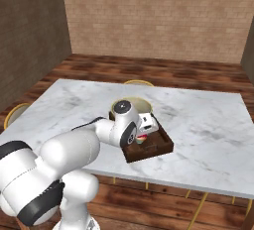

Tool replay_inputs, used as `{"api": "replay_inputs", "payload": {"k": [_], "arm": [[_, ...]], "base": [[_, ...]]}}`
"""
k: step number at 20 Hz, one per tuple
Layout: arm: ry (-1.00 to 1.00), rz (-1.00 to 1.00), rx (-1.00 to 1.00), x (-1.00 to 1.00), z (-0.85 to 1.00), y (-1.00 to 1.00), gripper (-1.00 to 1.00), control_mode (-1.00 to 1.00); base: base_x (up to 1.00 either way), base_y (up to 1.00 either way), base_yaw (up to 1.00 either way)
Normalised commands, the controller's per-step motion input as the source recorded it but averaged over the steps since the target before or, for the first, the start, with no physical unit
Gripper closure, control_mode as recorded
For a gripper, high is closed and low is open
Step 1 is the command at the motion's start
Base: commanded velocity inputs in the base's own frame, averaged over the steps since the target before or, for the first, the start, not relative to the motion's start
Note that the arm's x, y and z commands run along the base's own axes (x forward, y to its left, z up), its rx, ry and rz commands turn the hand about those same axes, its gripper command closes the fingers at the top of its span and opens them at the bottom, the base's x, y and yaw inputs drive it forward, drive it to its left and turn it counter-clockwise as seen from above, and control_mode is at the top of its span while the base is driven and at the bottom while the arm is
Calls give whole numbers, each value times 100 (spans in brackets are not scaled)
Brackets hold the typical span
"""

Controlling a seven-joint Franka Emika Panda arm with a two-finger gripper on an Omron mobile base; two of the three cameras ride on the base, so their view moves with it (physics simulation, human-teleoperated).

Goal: Place the bowl with cake and the cupcake onto the tray.

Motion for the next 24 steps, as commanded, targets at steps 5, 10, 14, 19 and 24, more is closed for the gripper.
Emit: {"api": "replay_inputs", "payload": {"k": [5, 10, 14, 19, 24], "arm": [[0, 0, 0, 0, -8, 0, 100, -100], [0, 0, 0, 0, -9, 0, 100, -100], [0, 0, 0, 0, -2, 0, 100, -100], [0, 0, 0, 0, -4, 0, 100, -100], [0, 0, -1, 0, -5, 0, 100, -100]], "base": [[0, 0, 0], [0, 0, 0], [0, 0, 0], [0, 0, 0], [0, 0, 0]]}}
